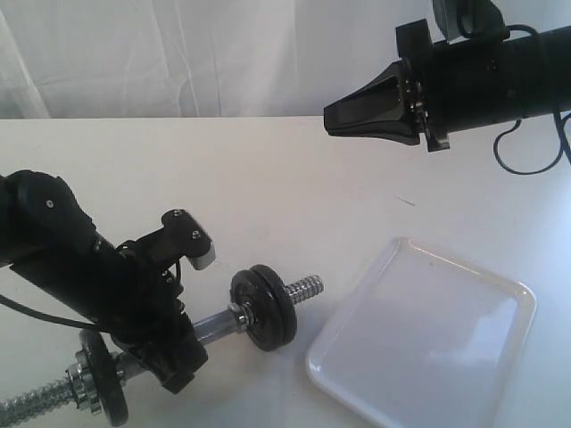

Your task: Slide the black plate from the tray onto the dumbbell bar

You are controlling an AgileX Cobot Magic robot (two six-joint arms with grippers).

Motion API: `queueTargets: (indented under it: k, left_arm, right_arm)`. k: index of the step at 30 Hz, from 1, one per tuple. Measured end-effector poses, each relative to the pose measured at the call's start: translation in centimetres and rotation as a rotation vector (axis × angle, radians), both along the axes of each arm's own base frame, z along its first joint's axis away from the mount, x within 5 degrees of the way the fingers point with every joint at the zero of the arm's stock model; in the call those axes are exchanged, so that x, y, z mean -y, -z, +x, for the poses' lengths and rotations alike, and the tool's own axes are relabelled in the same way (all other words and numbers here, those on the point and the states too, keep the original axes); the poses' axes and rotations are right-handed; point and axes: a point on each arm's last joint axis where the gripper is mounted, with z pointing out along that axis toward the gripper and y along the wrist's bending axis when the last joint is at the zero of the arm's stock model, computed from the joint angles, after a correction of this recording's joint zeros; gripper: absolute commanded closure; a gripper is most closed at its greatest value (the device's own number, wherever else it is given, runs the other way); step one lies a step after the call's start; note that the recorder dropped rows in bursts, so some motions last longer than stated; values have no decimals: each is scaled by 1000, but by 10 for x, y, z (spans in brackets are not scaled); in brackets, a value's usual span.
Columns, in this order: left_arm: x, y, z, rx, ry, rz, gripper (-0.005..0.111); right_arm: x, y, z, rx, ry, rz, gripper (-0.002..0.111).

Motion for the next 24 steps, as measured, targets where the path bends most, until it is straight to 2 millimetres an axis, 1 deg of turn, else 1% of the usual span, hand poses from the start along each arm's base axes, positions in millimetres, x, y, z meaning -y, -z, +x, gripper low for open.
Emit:
queueTargets:
  k: [12, 18, 24]
  left_arm:
    - [2, -2, 6, 51, -55, -36, 107]
    - [2, -2, 7, 57, -48, -36, 107]
    - [-2, 6, 3, 70, -73, -31, 107]
  right_arm:
    - [0, 1, 0, 1, -4, -12, 108]
    - [0, 1, 0, 1, -5, -14, 108]
    - [0, 1, 0, 1, -6, -15, 108]
